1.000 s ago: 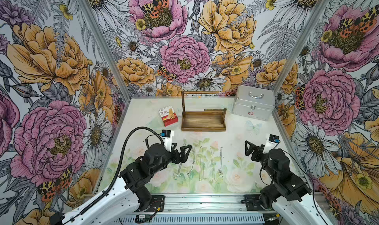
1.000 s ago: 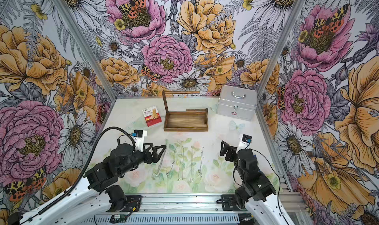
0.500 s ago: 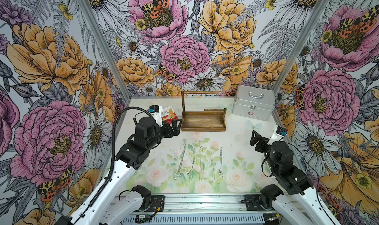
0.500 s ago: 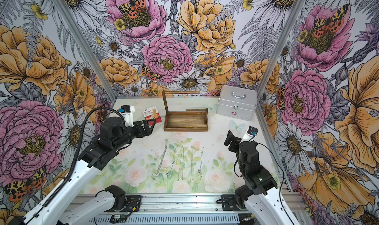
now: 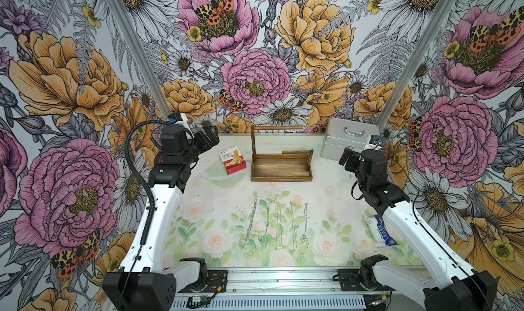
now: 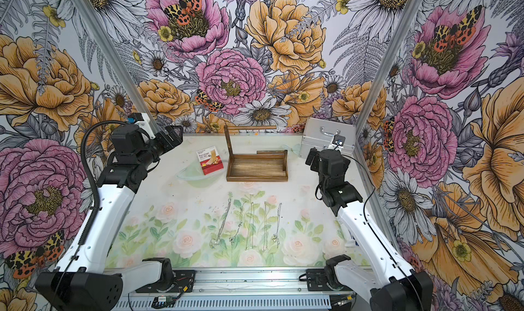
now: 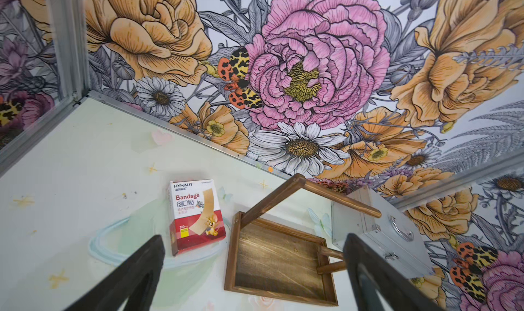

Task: Take the necklace off the jewelry display stand
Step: Reset both arms

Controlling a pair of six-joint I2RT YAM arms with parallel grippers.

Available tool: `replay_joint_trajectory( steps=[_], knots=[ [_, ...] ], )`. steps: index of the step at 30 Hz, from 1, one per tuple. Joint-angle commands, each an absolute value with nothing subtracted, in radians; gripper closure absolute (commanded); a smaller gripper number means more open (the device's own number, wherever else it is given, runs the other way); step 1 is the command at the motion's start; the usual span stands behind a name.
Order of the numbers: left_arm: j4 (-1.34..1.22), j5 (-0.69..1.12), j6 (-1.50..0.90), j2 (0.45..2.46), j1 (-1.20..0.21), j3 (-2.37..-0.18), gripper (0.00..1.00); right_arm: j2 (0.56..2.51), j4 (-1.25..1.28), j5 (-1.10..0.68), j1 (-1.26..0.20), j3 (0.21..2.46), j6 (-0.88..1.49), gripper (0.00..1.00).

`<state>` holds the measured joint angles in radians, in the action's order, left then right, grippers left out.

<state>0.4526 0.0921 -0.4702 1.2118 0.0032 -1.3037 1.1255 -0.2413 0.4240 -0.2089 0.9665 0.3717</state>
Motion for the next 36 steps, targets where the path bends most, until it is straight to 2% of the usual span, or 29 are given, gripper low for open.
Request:
replay_joint_trajectory(
  steps=[1,3,6,8,10,14,23,31,36],
  knots=[
    [0.38,0.048,-0.419,1.247,0.052,-1.268,0.01,1.208,-0.224,0.354,-0.117,0.993,0.334,0.0],
    [0.315,0.059,-0.401,1.273,0.09,-1.206,0.01,1.253,-0.214,0.303,-0.047,0.978,0.327,0.0],
    [0.107,0.059,-0.41,1.272,0.133,-1.029,0.01,1.284,-0.164,0.354,-0.002,0.921,0.272,0.0],
    [-0.079,0.03,-0.398,1.246,0.141,-0.89,0.01,1.269,-0.072,0.366,0.005,0.852,0.23,0.0],
    [-0.144,-0.037,-0.363,1.24,0.145,-0.825,0.01,1.24,0.089,0.345,0.003,0.752,0.141,0.0],
    [-0.137,-0.054,-0.363,1.288,0.202,-0.8,0.01,1.211,0.326,0.359,0.006,0.589,0.018,0.0],
    [-0.145,-0.118,-0.304,1.351,0.23,-0.758,0.01,1.344,0.193,0.25,0.024,0.666,0.045,0.0],
    [-0.175,-0.189,-0.183,1.411,0.146,-0.738,0.01,1.374,0.303,0.03,0.048,0.614,0.057,0.0],
    [-0.269,-0.152,-0.174,1.453,0.134,-0.695,0.01,1.441,0.451,-0.028,0.059,0.567,0.096,0.0]
  ],
)
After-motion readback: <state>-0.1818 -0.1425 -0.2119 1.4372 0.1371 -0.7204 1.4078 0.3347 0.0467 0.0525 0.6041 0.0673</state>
